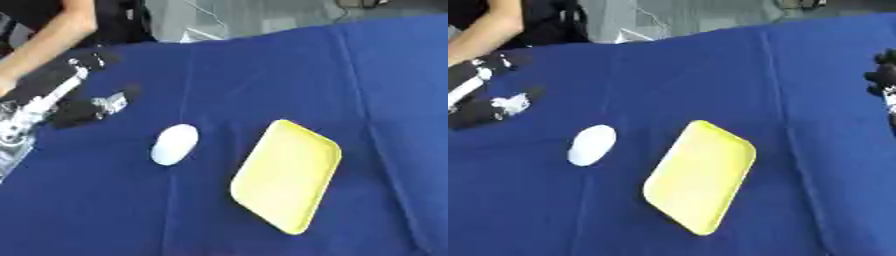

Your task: Pick up objects on the table and place them in the box.

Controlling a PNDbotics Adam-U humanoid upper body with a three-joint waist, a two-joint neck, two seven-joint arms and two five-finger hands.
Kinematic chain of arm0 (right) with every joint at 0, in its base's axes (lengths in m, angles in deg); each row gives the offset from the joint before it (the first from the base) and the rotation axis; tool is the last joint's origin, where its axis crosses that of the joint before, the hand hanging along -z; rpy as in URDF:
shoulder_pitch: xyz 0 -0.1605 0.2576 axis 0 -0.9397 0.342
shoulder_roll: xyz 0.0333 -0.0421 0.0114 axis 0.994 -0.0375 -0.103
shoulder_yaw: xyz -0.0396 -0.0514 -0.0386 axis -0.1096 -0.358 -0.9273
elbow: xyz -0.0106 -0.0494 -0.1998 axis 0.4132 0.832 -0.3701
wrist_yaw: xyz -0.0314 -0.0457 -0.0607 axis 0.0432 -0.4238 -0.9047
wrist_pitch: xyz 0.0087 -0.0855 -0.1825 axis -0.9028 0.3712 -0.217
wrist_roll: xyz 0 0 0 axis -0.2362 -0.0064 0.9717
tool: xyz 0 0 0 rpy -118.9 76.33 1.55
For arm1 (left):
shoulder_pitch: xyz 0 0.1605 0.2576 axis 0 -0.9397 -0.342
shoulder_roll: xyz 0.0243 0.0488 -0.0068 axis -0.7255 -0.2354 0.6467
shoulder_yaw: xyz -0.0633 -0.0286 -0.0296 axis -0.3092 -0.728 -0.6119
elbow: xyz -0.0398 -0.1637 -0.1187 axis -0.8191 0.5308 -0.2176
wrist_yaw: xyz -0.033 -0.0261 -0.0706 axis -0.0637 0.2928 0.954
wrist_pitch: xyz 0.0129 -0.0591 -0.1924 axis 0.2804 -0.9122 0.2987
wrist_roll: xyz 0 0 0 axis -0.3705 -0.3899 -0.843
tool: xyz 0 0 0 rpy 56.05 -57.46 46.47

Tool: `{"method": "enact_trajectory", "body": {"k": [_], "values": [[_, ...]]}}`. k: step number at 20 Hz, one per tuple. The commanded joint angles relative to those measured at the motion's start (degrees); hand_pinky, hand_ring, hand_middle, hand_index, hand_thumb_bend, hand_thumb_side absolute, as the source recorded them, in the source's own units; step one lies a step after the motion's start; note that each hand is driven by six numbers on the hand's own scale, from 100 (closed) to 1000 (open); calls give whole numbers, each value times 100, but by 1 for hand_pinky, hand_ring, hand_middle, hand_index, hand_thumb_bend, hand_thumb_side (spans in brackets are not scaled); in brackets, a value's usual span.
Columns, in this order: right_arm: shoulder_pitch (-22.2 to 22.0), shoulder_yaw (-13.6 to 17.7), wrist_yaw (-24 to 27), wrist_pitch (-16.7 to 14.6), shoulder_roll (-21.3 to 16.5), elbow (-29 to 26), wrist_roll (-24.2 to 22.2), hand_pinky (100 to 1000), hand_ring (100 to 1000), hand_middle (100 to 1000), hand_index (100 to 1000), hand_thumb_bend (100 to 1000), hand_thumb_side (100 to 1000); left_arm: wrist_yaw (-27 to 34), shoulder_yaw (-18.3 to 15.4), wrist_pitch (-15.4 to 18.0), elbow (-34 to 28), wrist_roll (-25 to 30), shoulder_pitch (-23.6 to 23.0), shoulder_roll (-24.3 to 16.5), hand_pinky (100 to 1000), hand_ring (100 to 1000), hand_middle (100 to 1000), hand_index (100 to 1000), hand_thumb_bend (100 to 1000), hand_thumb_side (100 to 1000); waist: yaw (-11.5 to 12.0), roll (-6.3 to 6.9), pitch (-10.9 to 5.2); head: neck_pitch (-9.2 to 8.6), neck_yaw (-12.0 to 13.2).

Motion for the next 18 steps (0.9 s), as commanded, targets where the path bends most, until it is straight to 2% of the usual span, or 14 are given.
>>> {"method": "enact_trajectory", "body": {"k": [1,6,18], "values": [[32,4,-1,-4,-137,-63,-22,861,864,928,1000,333,928,46,-21,-168,41,-102,114,-137,891,900,905,971,434,889,4,-19,-88,15,-13],[36,3,-1,-6,-130,-59,-20,861,864,928,1000,339,931,112,9,-364,271,-256,192,29,887,900,907,973,426,877,2,-35,-100,-26,-17],[40,-7,6,-6,-124,-55,-35,861,864,928,1000,340,931,82,155,-396,345,-203,333,125,894,899,897,971,441,894,-17,-40,-64,-31,10]]}}
